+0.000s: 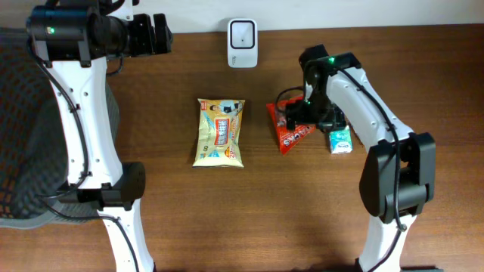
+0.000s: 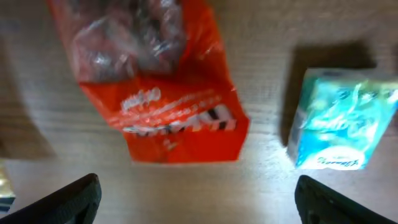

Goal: Scan the item barcode

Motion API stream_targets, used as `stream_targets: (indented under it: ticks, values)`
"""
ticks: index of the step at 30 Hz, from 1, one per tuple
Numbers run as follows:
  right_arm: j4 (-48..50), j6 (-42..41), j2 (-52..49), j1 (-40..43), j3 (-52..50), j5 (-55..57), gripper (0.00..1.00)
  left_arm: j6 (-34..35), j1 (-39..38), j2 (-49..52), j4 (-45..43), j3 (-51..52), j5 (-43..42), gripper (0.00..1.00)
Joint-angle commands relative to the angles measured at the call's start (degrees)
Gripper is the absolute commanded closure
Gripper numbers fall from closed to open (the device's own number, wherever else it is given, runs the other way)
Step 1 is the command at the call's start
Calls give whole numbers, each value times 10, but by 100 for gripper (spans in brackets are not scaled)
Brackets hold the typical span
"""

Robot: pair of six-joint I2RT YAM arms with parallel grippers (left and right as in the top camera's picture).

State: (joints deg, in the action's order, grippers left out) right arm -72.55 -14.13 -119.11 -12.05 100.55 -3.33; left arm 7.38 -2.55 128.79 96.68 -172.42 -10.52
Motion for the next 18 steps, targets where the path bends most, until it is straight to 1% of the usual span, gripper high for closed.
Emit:
stream_targets:
  ticks: [1, 2, 4, 5, 6, 8, 9, 10, 11, 12, 13, 15, 17, 18]
  values:
    - [35, 19, 7, 49, 2, -74, 1, 3, 1, -9, 0, -7, -4, 1]
    - [67, 82, 6, 55, -16, -160, 1, 3, 1, -9, 0, -7, -4, 1]
    - [127, 83, 6, 46, -69, -179, 1, 3, 1, -9, 0, -7, -4, 1]
    - [175, 71, 5, 43, -100, -182, 1, 3, 1, -9, 0, -7, -4, 1]
    - [228, 61, 5, 42, -136, -209, 1, 3, 1, -9, 0, -7, -4, 1]
    - [274, 53, 5, 42, -170, -217, 0, 3, 1, -9, 0, -7, -4, 1]
    - [287, 53, 5, 42, -179, -217, 36, 3, 1, -9, 0, -7, -4, 1]
    - [287, 53, 5, 42, -179, -217, 57, 3, 1, -9, 0, -7, -4, 1]
    - [285, 53, 5, 42, -177, -216, 65, 3, 1, -9, 0, -7, -4, 1]
    - [280, 53, 6, 43, -171, -213, 83, 3, 1, -9, 0, -7, -4, 1]
    - [264, 53, 6, 43, -155, -201, 96, 3, 1, -9, 0, -7, -4, 1]
    - [189, 53, 6, 43, -81, -132, 96, 3, 1, -9, 0, -7, -4, 1]
    - [96, 52, 9, 41, 21, -25, 96, 3, 2, -9, 0, -7, -4, 1]
    - [48, 30, 9, 40, 71, 41, 96, 3, 1, -9, 0, -7, -4, 1]
